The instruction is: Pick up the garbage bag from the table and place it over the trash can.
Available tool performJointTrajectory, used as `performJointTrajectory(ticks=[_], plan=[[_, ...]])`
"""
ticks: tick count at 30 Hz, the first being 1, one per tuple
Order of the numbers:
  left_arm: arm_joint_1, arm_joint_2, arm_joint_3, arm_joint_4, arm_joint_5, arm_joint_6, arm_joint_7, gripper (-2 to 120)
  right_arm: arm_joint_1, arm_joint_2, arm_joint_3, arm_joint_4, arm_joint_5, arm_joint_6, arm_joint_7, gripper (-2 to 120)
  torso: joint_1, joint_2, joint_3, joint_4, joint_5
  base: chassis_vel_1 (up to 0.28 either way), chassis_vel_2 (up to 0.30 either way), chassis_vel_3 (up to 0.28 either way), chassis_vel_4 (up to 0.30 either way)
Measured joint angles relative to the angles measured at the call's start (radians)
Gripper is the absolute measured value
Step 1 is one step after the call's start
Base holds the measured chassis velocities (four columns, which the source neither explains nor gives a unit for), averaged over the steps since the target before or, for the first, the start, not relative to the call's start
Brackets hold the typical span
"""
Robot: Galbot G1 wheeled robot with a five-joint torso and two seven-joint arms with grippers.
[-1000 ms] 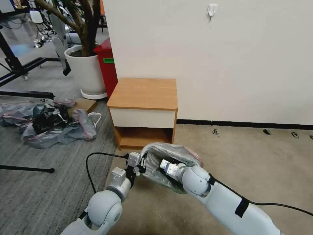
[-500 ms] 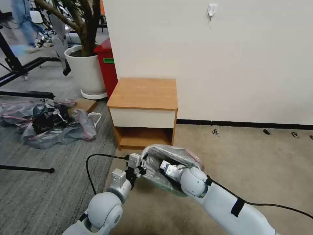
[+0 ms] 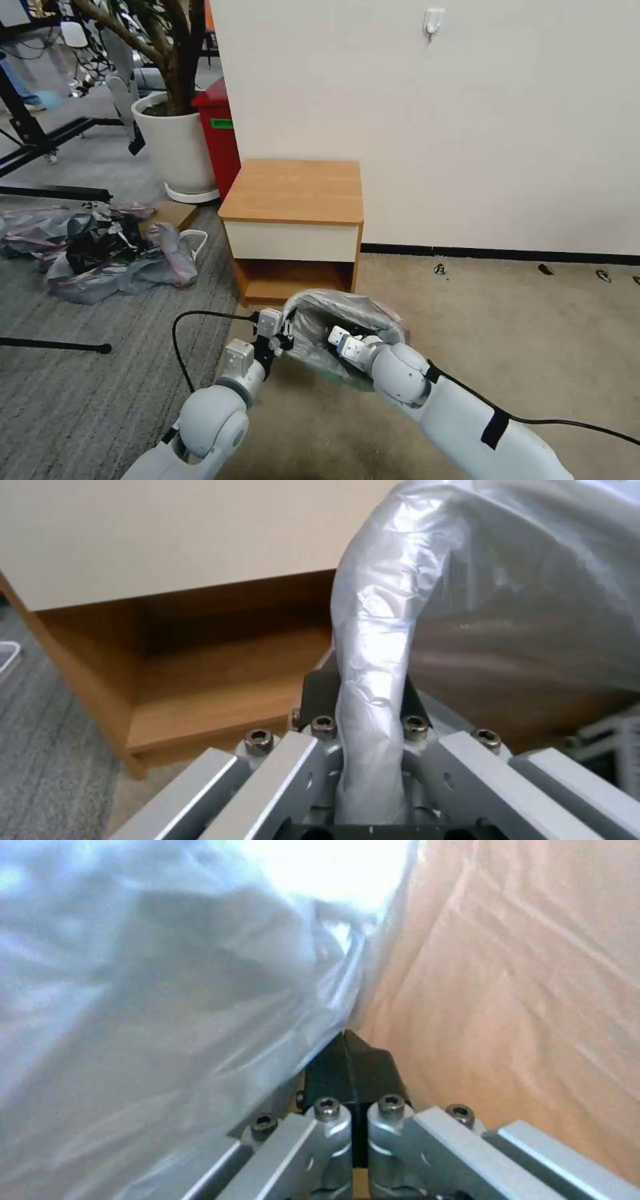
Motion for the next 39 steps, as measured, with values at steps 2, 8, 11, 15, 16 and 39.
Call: performJointTrajectory(ticks=[2, 8, 11, 15, 16, 39], plan=[[-0.002, -0.006, -0.001, 0.009, -0.001, -0.002, -0.004, 2, -0.004, -0.007, 0.001, 0.023, 0.012, 0.000, 0.005, 0, 0.000, 0.000, 0.000, 0.0000, 0.0000, 0.000, 0.000, 0.000, 0.000], [0.006, -0.010, 0.003, 0.010, -0.002, -0.007, -0.005, 2, 0.007, -0.009, -0.012, 0.028, 0.038, 0.000, 0.021, 0, 0.000, 0.000, 0.000, 0.0000, -0.0001, 0.000, 0.000, 0.000, 0.000], [0.017, -0.011, 0.005, -0.007, -0.007, -0.007, -0.002, 2, 0.026, 0.001, -0.035, 0.007, 0.098, 0.001, 0.064, 0, 0.000, 0.000, 0.000, 0.0000, 0.0000, 0.000, 0.000, 0.000, 0.000], [0.021, -0.004, 0.003, -0.016, -0.023, -0.003, -0.001, 2, 0.039, 0.004, -0.049, 0.003, 0.120, 0.001, 0.075, 0, 0.000, 0.000, 0.000, 0.0001, 0.0000, 0.000, 0.000, 0.000, 0.000], [0.021, -0.002, 0.001, -0.016, -0.026, -0.003, 0.000, 2, 0.042, 0.004, -0.052, 0.003, 0.124, 0.001, 0.077, 0, 0.000, 0.000, 0.000, 0.0000, 0.0000, 0.000, 0.000, 0.000, 0.000], [0.020, 0.012, 0.002, -0.001, -0.026, 0.001, 0.004, 2, 0.120, -0.003, -0.126, -0.017, 0.226, 0.002, 0.131, 0, 0.000, 0.000, 0.000, 0.0000, -0.0001, 0.000, 0.000, 0.000, 0.000]])
